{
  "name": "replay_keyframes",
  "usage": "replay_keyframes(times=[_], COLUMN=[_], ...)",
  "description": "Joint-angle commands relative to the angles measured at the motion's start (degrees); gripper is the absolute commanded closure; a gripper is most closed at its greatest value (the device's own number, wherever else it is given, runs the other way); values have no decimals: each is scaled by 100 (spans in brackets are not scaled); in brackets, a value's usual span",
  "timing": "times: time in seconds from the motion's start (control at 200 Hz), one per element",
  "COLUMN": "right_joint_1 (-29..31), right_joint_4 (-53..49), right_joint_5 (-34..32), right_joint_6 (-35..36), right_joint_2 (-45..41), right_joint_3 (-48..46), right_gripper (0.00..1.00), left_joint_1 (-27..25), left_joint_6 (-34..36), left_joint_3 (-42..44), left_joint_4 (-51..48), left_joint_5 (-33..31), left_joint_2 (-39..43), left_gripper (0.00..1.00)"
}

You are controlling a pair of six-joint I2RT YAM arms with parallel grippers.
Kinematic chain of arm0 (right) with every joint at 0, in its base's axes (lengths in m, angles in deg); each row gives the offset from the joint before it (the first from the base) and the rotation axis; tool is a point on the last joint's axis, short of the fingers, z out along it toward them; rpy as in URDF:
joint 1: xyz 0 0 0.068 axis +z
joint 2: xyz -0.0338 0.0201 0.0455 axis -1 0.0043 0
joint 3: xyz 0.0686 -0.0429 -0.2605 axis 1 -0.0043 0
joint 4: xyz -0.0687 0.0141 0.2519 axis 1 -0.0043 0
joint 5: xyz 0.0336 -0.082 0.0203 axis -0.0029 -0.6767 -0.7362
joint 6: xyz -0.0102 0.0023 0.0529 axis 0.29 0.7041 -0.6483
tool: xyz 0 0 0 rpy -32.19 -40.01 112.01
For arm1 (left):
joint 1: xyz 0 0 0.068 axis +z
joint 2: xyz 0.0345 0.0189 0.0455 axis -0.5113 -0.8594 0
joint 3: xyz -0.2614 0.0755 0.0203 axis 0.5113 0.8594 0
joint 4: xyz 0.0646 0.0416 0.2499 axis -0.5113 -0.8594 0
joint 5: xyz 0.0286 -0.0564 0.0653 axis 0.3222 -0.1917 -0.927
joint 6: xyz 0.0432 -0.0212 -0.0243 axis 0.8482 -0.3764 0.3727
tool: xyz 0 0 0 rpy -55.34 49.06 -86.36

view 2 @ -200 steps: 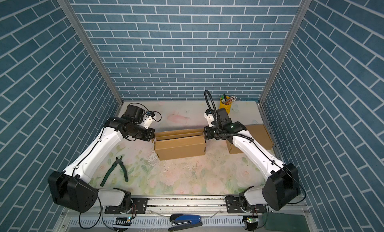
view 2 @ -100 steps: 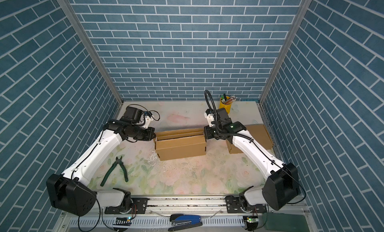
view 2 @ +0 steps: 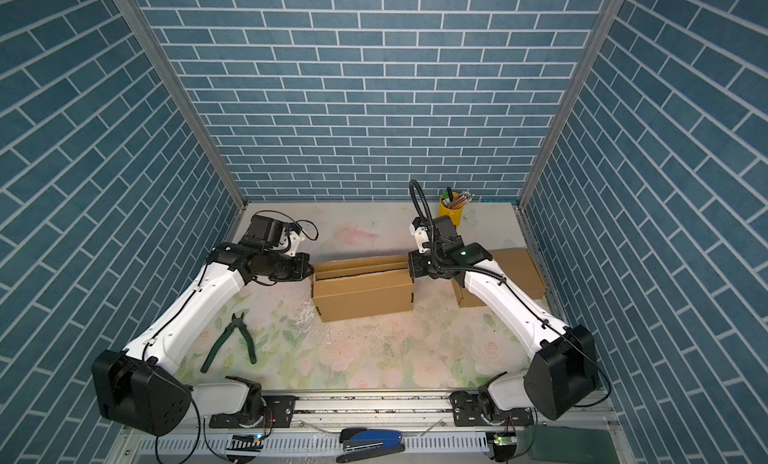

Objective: Fold the paper box

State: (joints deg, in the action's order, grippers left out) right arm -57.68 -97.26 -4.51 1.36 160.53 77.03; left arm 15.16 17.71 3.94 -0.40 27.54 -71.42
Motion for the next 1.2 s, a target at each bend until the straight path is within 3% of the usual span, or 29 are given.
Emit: replay_keyframes(times=[0.0, 0.24, 0.69, 1.195], right_joint_1=[91, 89, 95, 88], right_joint_4=[-75, -63, -10, 3], right_joint_5=[244, 234, 208, 313], right_joint_6=[-95, -95, -179, -157], right_joint_2=[106, 95, 96, 105], right_joint_3=[-179, -205, -228, -137], right_gripper=[100, 100, 100, 100], left_joint_1=[-66, -66, -210, -312], left_joint_6=[-21, 216, -439, 174], left_joint_3=[-34, 159, 835, 853], left_joint_4=[-113, -347, 336, -292], left_joint_5=[620, 335, 182, -187], left_joint_2=[-114, -34, 276, 309], left_gripper=[94, 94, 95, 96])
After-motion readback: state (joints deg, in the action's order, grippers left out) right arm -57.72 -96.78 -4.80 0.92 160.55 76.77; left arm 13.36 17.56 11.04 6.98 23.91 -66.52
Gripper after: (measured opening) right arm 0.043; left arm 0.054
